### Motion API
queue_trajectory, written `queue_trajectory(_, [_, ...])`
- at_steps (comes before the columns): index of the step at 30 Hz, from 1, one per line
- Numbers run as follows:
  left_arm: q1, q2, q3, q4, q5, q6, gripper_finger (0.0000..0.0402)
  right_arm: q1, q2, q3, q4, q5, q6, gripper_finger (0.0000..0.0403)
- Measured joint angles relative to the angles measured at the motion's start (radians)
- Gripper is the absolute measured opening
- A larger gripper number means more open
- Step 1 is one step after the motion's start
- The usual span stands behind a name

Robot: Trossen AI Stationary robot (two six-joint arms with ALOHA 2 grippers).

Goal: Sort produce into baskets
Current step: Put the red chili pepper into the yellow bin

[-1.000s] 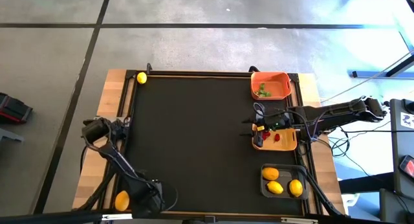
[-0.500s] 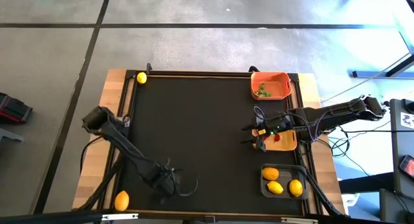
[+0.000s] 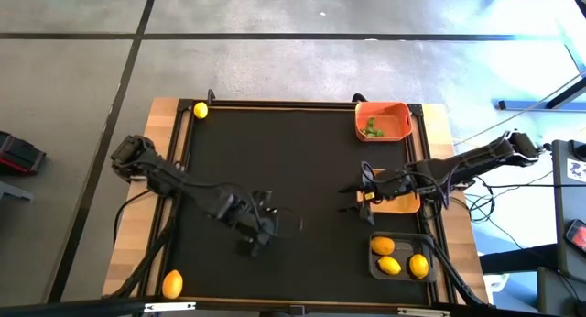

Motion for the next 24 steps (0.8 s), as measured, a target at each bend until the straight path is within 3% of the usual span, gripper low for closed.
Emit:
queue_trajectory(10, [0.102,0.000,-0.001,0.258,-0.003,0.261,0.0076,0.057,0.081,0.000,-0.002,-0.007,0.099,0.0211])
queue_trajectory(15, [0.146,-0.005,-0.075,0.417,0.010,0.334,0.0076,0.114,0.097,0.000,-0.002,0.056,0.150,0.0211])
queue_trajectory(24, [0.244,-0.005,-0.222,0.809,0.215,0.359,0.0076,0.180,0.099,0.000,0.006,0.215,0.190,0.0211])
